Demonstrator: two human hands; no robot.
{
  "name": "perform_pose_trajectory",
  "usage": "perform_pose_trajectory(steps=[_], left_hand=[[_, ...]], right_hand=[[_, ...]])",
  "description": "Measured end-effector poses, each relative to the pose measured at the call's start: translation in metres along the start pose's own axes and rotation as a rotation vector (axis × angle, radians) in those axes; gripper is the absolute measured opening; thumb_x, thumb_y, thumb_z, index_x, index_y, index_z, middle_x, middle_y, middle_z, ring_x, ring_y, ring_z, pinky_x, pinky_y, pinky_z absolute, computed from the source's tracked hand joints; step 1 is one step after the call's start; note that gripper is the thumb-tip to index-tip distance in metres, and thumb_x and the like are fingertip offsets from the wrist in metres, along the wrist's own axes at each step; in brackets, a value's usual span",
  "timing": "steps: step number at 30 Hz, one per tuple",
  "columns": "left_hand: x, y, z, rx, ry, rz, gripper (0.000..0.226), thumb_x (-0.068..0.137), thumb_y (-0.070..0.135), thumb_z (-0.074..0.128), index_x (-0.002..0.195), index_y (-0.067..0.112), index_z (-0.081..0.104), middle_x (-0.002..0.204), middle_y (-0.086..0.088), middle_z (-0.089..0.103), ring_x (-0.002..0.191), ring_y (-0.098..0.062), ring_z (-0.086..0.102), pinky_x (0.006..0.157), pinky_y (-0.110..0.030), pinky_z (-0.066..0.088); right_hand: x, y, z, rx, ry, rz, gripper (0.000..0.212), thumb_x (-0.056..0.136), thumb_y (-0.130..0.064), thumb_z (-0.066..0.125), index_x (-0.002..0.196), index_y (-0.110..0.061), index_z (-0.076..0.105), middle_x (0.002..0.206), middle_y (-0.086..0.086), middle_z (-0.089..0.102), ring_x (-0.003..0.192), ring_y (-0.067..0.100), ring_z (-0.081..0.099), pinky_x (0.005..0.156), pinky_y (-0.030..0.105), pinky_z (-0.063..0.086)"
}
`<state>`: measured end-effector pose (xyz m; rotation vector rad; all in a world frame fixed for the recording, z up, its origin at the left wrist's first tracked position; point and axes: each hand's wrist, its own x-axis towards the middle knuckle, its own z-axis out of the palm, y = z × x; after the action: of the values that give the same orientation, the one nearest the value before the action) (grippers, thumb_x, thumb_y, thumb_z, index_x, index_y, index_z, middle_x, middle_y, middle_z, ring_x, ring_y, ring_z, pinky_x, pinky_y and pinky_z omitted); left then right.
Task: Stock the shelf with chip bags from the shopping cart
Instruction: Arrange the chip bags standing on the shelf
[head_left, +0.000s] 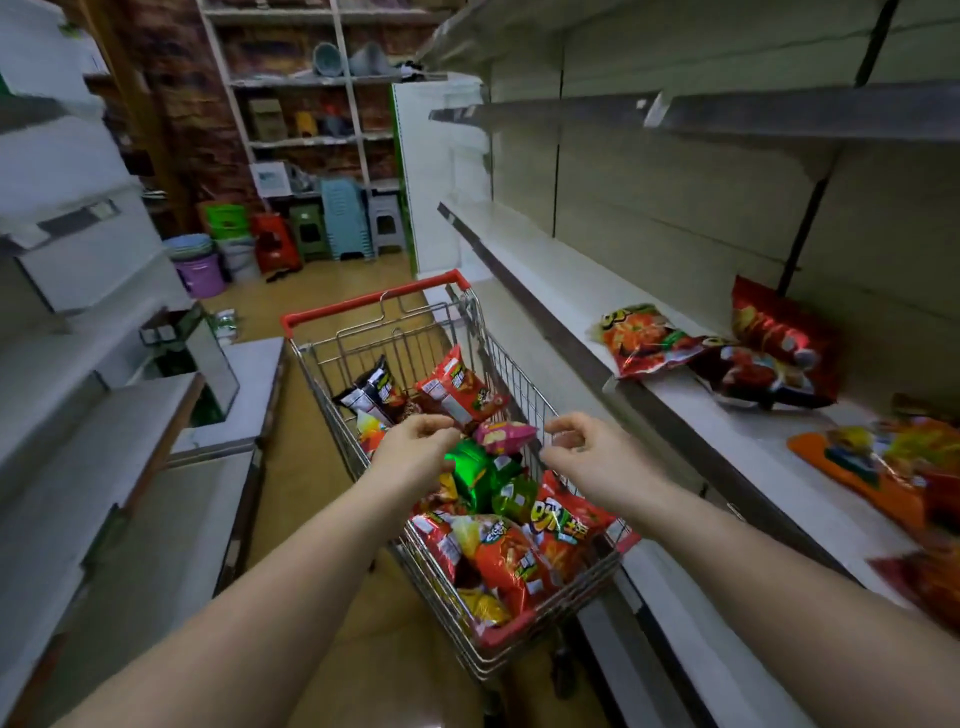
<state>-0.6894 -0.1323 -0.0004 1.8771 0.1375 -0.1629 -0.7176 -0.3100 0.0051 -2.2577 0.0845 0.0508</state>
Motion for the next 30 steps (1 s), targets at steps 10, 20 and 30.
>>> perform_pose_trajectory(steps=[10,20,30], left_hand=[[0.12,-0.082,0.056,-0.087,0.049,-0.361,0.019,0.098,0.015,0.05,0.115,0.01,0.056,0.107,-0.014,0.058,0.085,-0.021,0.054,0.065,-0.027,0.042],[0.176,-0.168,0.107,-0.1,0.035,-0.714,0.019,0.097,0.02,0.053,0.113,0.009,0.054,0.075,-0.007,0.052,0.062,-0.017,0.053,0.055,-0.025,0.044],[0.202,-0.224,0.133,-0.162,0.14,-0.947,0.033,0.096,0.014,0.053,0.126,0.001,0.049,0.114,-0.02,0.063,0.081,-0.019,0.06,0.05,-0.025,0.04]], right_hand=[[0.157,0.105,0.071,-0.099,-0.316,0.162,0.04,0.091,-0.024,0.056,0.13,-0.015,0.05,0.127,0.007,0.057,0.115,0.022,0.053,0.094,0.03,0.043],[0.215,0.185,0.143,-0.152,-0.535,0.32,0.039,0.095,-0.023,0.051,0.132,-0.012,0.047,0.128,0.01,0.055,0.112,0.026,0.053,0.081,0.027,0.042],[0.216,0.222,0.191,-0.116,-0.481,0.357,0.047,0.091,-0.023,0.054,0.136,-0.016,0.043,0.13,0.01,0.053,0.115,0.027,0.052,0.089,0.031,0.041]])
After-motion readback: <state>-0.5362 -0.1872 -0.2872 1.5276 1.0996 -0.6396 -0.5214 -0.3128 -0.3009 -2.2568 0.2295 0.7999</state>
